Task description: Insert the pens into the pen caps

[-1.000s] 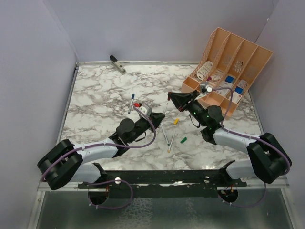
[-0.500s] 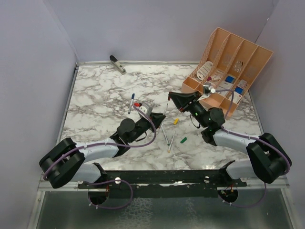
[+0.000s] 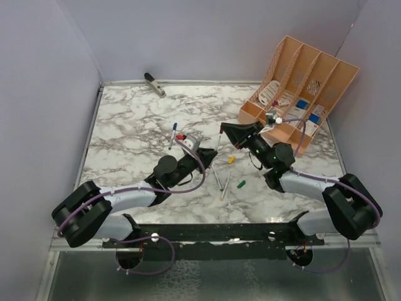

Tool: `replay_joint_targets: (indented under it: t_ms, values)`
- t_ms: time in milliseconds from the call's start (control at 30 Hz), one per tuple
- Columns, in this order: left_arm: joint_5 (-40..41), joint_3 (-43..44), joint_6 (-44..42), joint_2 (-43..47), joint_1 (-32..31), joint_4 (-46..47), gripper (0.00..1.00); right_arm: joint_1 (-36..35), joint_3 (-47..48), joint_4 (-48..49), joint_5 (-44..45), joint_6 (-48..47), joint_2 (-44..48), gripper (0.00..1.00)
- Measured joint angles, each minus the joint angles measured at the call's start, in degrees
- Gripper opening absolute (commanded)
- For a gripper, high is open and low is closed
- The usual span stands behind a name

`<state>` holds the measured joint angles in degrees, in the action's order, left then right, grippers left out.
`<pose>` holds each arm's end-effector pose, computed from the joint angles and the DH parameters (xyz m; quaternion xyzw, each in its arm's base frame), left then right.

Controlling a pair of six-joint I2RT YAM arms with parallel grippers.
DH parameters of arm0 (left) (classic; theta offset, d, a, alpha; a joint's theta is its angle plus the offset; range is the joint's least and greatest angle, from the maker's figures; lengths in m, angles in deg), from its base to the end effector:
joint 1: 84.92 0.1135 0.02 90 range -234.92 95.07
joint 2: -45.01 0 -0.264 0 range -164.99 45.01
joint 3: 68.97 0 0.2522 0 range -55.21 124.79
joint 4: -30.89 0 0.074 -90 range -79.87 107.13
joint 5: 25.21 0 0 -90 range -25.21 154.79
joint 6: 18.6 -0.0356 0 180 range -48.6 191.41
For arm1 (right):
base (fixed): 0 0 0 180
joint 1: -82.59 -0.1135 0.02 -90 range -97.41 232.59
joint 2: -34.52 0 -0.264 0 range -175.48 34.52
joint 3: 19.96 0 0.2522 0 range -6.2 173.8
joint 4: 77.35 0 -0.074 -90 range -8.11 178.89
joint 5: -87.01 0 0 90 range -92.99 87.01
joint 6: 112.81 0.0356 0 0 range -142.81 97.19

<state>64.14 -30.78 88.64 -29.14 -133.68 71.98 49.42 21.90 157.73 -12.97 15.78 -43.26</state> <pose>0.1719 -0.1967 0.2292 0.1873 0.6482 -0.4052 0.6169 0.2238 0.1536 0.2594 -0.0435 0.5801 0.5167 0.6282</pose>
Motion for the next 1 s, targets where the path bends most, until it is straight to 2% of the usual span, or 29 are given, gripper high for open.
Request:
replay_joint_targets:
  t_ms: [1000]
  values:
    - [-1.3, 0.0, 0.1, 1.6, 0.0, 1.2, 0.0, -0.7, -0.2, 0.6, 0.7, -1.3, -1.3, 0.01]
